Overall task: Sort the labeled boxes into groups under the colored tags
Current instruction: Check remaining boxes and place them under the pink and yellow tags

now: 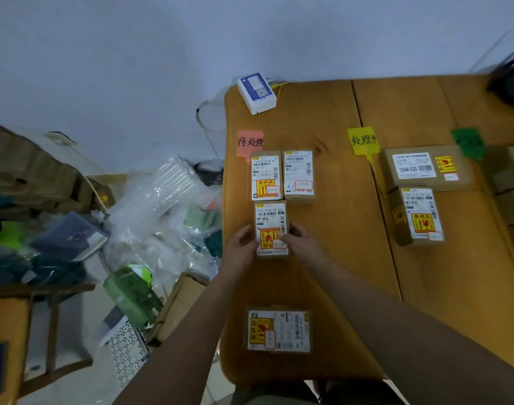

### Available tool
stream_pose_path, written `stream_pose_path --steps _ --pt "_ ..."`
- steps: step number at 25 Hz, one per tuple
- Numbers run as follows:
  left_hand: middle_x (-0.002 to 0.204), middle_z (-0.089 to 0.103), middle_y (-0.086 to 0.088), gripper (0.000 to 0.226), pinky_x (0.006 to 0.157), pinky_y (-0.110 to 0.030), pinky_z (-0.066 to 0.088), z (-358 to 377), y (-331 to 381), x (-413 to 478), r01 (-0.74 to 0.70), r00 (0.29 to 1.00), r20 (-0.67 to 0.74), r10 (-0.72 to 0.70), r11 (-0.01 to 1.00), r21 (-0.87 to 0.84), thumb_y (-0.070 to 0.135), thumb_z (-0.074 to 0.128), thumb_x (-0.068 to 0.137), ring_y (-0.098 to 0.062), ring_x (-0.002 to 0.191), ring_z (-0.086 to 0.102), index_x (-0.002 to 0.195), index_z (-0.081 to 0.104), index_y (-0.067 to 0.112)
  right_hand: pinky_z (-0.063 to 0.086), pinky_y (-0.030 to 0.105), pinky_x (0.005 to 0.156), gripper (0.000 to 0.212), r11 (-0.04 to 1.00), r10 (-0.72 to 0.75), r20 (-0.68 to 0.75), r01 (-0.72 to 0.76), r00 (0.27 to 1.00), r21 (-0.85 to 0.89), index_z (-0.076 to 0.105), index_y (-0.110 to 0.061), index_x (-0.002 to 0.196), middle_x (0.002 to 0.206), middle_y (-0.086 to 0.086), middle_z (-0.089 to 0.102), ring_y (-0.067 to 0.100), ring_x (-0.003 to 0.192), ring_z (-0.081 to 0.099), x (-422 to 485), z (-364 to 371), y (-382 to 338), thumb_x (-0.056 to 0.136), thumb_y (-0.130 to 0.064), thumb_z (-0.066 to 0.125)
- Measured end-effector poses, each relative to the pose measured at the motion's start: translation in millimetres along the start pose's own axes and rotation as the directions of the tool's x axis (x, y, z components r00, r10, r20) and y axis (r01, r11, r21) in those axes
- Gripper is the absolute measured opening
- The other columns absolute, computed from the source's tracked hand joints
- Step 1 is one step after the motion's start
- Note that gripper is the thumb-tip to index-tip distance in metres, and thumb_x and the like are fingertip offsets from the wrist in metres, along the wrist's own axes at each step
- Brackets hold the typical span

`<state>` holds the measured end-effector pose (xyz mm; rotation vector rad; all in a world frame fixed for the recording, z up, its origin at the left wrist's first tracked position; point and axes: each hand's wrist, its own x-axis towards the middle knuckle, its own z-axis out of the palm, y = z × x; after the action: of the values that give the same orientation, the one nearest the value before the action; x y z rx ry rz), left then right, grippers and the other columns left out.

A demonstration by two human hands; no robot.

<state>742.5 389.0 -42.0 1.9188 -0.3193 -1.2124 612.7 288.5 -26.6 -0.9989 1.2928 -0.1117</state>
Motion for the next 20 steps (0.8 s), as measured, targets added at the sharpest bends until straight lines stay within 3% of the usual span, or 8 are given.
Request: stream_pose_path --steps 2,5,8,10,12,15,17,20 --pt "0.145 0.058 0.003 0.055 0.088 -0.023 0.047 -7 -5 -10 -0.016 0.997 -0.071 0.019 0.999 0.043 0.026 0.065 0.098 -0.013 0.121 0.059 0.15 0.048 0.029 0.058 0.023 0.082 0.057 0.998 -0.005 -0.038 0.003 0.999 -0.066 0.043 -0.013 0.153 0.149 0.009 0.056 0.021 0.113 0.066 -14 -5 1 0.1 -0.016 0.064" --pt "0.138 0.061 0.004 0.05 0.081 -0.027 0.051 -21 -30 -33 -0.002 0.997 -0.076 0.008 0.996 0.085 0.028 0.064 0.098 -0.014 0.116 0.059 0.146 0.051 0.032 0.048 0.039 0.105 0.06 0.979 0.019 -0.097 -0.038 0.995 -0.202 0.046 -0.019 0.152 0.151 0.005 0.053 0.025 0.132 0.054 -44 -21 19 0.097 -0.03 0.068" --pt "0.131 0.066 0.001 0.045 0.089 -0.036 0.056 -28 -64 -66 0.122 0.992 -0.02 -0.121 0.97 0.208 0.034 0.061 0.098 -0.017 0.111 0.065 0.142 0.055 0.028 0.048 0.037 0.092 0.055 0.938 0.072 -0.093 -0.099 0.993 -0.332 0.05 -0.024 0.146 0.143 0.003 0.057 0.018 0.117 0.055 -73 -39 52 0.096 -0.037 0.068" --pt "0.115 0.069 0.004 0.043 0.082 -0.033 0.057 -28 -81 -82 0.172 0.981 0.029 -0.19 0.936 0.307 0.037 0.06 0.097 -0.013 0.099 0.069 0.138 0.057 0.024 0.045 0.035 0.089 0.057 0.903 0.126 -0.088 -0.151 0.988 -0.403 0.049 -0.023 0.147 0.143 0.005 0.057 0.022 0.121 0.056 -84 -46 76 0.095 -0.038 0.069" --pt "0.108 0.073 0.005 0.037 0.089 -0.041 0.06 -24 -91 -90 0.208 0.969 0.066 -0.236 0.935 0.288 0.038 0.059 0.098 -0.016 0.098 0.073 0.131 0.063 0.023 0.047 0.034 0.088 0.058 0.886 0.189 -0.08 -0.205 0.979 -0.415 0.047 -0.02 0.148 0.142 0.006 0.058 0.026 0.126 0.059 -90 -48 96 0.096 -0.033 0.068" --pt "0.116 0.075 -0.005 0.036 0.096 -0.049 0.058 -14 -90 -99 0.243 0.963 0.059 -0.262 0.944 0.222 0.038 0.057 0.099 -0.025 0.106 0.073 0.13 0.064 0.02 0.057 0.025 0.074 0.048 0.906 0.267 0.009 -0.248 0.964 -0.343 0.052 -0.013 0.142 0.112 -0.001 0.068 0.014 0.096 0.069 -98 -45 110 0.098 -0.023 0.067" --pt "0.124 0.07 -0.008 0.043 0.09 -0.044 0.059 -5 -79 -104 0.258 0.958 0.077 -0.275 0.949 0.18 0.038 0.058 0.1 -0.027 0.11 0.07 0.139 0.056 0.019 0.056 0.022 0.065 0.035 0.931 0.199 0.005 -0.187 0.98 -0.312 0.057 -0.016 0.129 0.109 0.0 0.069 0.009 0.086 0.068 -104 -46 105 0.097 -0.022 0.068" --pt "0.125 0.07 -0.008 0.044 0.086 -0.04 0.061 6 -45 -110 0.254 0.944 0.203 -0.259 0.966 0.053 0.037 0.059 0.101 -0.03 0.109 0.07 0.141 0.057 0.018 0.064 0.037 0.08 0.035 0.977 -0.003 -0.063 -0.011 0.998 -0.215 0.06 -0.015 0.129 0.129 0.012 0.064 0.024 0.104 0.071 -114 -69 76 0.096 -0.022 0.069"
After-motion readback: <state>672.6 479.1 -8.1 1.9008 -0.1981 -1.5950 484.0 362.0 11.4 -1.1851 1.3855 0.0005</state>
